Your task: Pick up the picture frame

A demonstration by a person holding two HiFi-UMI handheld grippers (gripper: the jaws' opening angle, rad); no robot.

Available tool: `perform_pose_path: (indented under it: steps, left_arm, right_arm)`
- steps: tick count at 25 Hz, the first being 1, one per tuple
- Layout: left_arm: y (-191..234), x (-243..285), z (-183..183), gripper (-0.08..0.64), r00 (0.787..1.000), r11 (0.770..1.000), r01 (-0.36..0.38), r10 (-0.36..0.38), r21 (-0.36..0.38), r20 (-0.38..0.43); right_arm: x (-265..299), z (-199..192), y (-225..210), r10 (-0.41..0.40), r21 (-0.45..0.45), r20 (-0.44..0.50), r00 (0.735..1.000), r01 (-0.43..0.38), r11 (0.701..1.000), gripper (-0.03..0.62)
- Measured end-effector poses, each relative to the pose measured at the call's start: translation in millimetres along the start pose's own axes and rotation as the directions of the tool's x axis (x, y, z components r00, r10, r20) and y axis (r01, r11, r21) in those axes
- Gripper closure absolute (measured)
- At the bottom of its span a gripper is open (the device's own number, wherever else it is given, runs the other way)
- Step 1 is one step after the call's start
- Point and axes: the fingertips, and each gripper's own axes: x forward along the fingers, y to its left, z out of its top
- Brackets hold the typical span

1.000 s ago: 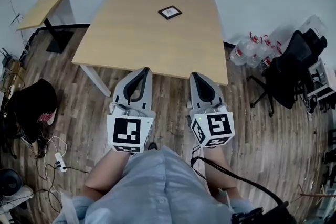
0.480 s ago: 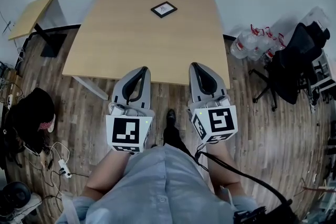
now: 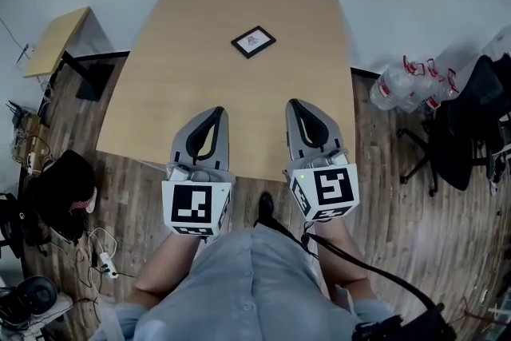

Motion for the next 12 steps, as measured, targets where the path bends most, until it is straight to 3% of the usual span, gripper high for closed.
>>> perform_pose_path:
  steps: [6, 12]
  left_arm:
    - [11.1, 44.6, 19.7, 0.56, 0.998, 0.998, -0.063, 0.062, 0.027, 0.026]
    - [30.1, 70.9, 17.4, 0.56, 0.994, 0.994, -0.106, 0.106, 0.021, 0.022]
  right_arm:
    - [45.9, 5.1, -33.3, 0.052, 0.009, 0.026, 0.998, -0.052, 0.999, 0.591]
    - [84.6, 15.7, -52.5, 0.071, -0.009, 0.051, 0.996, -0.07, 0.997, 0.591]
